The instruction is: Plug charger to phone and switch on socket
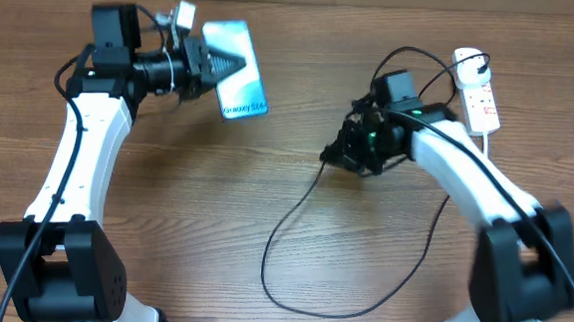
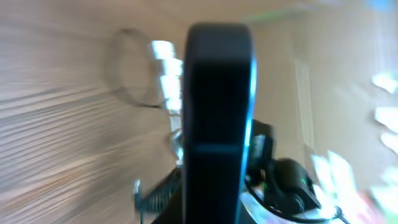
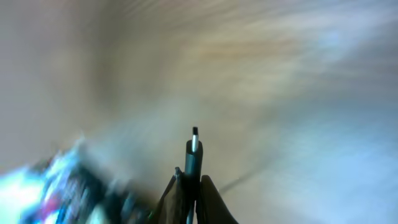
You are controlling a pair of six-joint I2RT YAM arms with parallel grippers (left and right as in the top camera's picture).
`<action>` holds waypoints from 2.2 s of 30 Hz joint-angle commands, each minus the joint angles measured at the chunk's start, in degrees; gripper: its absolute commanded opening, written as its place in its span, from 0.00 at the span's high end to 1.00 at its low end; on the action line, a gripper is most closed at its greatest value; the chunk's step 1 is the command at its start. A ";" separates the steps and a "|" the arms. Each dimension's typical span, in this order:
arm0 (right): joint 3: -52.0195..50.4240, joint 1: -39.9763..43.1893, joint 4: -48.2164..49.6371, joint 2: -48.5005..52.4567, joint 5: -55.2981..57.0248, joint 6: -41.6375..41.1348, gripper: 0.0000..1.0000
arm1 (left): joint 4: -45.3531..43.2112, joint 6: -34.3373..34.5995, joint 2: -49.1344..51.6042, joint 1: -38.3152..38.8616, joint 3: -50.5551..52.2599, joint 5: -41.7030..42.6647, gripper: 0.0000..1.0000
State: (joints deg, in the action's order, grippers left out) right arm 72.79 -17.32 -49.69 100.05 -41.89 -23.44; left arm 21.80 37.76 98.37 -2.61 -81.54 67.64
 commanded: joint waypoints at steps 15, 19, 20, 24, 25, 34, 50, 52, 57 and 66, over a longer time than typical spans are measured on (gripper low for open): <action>0.33 -0.33 -0.48 -7.65 -44.41 23.45 0.96 | -11.39 17.81 -0.98 6.75 -1.11 15.91 0.96; 0.35 -0.33 -0.44 -7.65 -45.31 23.26 0.96 | -11.41 20.41 -0.98 7.19 -1.11 11.61 0.96; 0.33 -0.33 -0.15 -7.65 -45.90 23.26 0.96 | -11.43 20.63 -0.98 7.19 -1.11 10.84 0.96; 0.35 -0.33 3.34 -7.65 -47.78 20.37 0.96 | -11.45 21.62 -0.98 7.19 -1.11 8.00 0.96; 0.35 -0.33 5.38 -7.65 -47.80 18.21 0.96 | -11.56 22.58 -0.98 7.19 -1.11 7.10 0.96; 0.35 -0.28 21.03 -7.65 -45.97 2.54 0.96 | -18.45 31.21 -0.98 7.21 -1.11 1.81 0.96; 0.33 -0.28 33.20 -7.63 -40.00 -12.61 0.96 | -21.81 34.49 -0.98 8.44 -1.11 3.30 0.96; 0.33 -0.28 33.70 -7.63 -40.00 -13.38 0.96 | -21.81 34.49 -0.98 8.44 -1.11 3.37 0.96; 0.33 -0.28 39.34 -7.63 -40.02 -18.86 0.96 | -21.81 34.51 -0.98 8.81 -1.11 3.37 0.96; 0.33 -0.31 41.48 -7.63 -40.04 -21.35 0.96 | -21.81 35.12 -0.98 9.18 -1.11 3.37 0.96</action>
State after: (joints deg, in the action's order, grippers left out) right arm 72.73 -17.65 -8.58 92.44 -82.04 -43.35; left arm 0.56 72.12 98.37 6.04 -81.65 69.80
